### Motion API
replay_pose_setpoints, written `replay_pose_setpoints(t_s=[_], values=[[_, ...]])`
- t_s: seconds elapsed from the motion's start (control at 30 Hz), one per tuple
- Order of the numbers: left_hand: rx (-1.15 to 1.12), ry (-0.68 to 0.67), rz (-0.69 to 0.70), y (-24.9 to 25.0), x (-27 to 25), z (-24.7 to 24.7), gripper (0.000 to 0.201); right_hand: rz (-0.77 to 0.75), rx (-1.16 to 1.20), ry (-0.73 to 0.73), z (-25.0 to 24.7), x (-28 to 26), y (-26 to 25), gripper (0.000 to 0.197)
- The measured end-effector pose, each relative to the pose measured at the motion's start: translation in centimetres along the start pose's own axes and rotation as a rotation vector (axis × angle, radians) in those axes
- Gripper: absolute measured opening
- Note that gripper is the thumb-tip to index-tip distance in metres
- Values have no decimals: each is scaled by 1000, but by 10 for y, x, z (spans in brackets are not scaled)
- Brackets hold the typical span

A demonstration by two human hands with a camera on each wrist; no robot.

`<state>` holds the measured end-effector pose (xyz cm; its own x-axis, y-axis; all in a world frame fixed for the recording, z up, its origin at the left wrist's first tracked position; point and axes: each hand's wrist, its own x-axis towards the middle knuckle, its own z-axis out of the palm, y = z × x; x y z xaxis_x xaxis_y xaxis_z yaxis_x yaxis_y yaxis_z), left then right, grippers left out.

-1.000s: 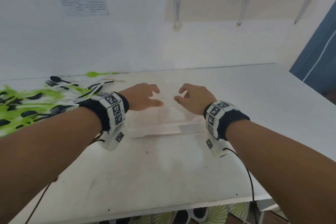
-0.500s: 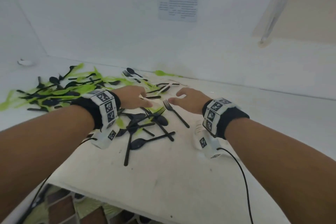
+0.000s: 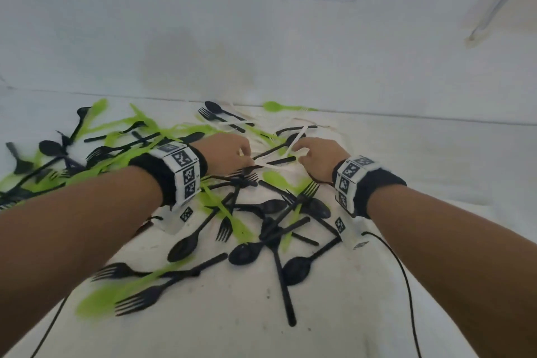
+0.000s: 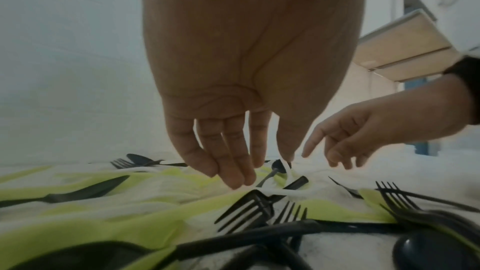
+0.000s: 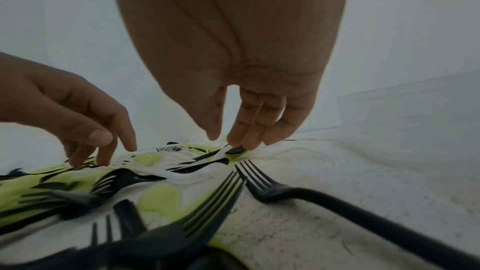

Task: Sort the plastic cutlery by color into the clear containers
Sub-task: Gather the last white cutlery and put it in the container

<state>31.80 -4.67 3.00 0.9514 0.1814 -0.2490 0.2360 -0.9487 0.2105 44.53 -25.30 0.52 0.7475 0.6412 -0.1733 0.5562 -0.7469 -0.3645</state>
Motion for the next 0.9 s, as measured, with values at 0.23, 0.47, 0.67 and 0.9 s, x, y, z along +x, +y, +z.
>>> replay_pose_setpoints(t_s=[0.23,0.47,0.67,0.9], values=[[209,28,427,1,32,20,29,63,-277,-56,8,32,-15,55],[336,72,482,9,46,34,16,27,-496,36,18,41,-6,15],[13,48,383,-14,11,1,10,-12,-331,-21,0,37,-4,12],[68,-31,165,-81,-5,0,26,23,-78,11,18,59,-32,29]])
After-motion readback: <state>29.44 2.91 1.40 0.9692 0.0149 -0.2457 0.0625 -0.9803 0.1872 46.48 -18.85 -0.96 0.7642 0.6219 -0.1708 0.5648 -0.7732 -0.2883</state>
